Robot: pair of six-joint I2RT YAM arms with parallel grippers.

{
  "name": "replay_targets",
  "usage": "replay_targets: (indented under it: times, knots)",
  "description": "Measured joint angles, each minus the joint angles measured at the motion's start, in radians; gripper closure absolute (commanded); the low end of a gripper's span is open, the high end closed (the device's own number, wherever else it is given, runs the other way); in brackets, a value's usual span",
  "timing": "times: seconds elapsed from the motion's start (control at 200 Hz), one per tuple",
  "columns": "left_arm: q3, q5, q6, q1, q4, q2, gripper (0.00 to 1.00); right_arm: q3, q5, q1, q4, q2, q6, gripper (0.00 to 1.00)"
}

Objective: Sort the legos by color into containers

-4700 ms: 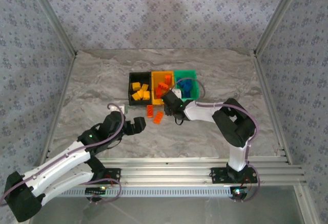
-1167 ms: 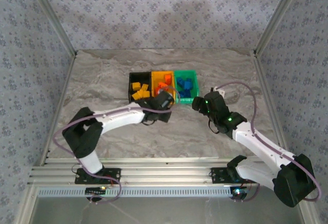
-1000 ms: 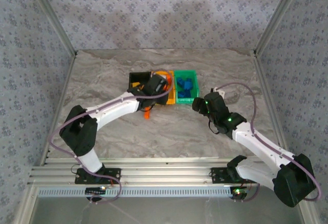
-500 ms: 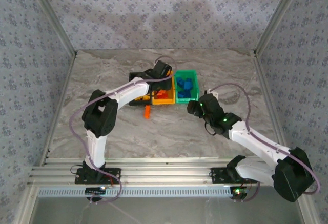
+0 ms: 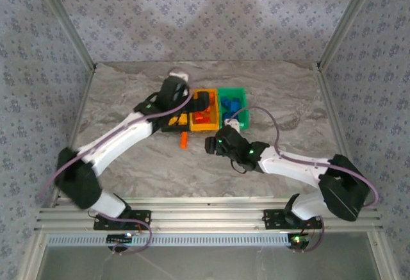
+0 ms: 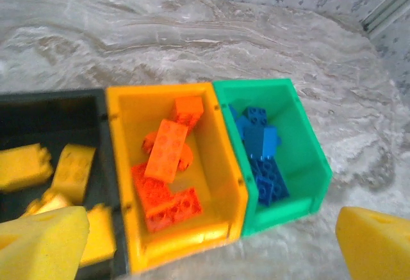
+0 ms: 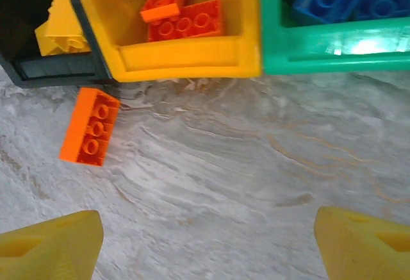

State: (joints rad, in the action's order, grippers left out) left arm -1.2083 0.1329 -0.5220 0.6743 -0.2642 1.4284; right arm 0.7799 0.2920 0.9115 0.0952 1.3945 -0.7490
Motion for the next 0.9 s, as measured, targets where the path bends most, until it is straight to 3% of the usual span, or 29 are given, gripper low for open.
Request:
replay_targets:
  times: [0.165, 0.355, 0.63, 0.899]
  knots:
    - [0.333, 0.029, -0.057, 0.002, 0.014, -0.336, 0.0, 0.128, 0.023, 0.043, -0.026, 0.175, -0.015, 0.12]
    - [0.597, 0.079, -0.143, 0.002, -0.1, -0.576, 0.01, 0.285, 0.034, 0.076, -0.027, 0.377, -0.019, 0.12]
    - [0.721, 0.154, -0.235, 0.002, -0.219, -0.899, 0.0, 0.467, 0.035, 0.096, 0.009, 0.558, -0.018, 0.16]
    - [0.744, 0.179, -0.27, 0.002, -0.256, -0.911, 0.0, 0.602, 0.037, 0.095, 0.109, 0.661, -0.016, 0.37]
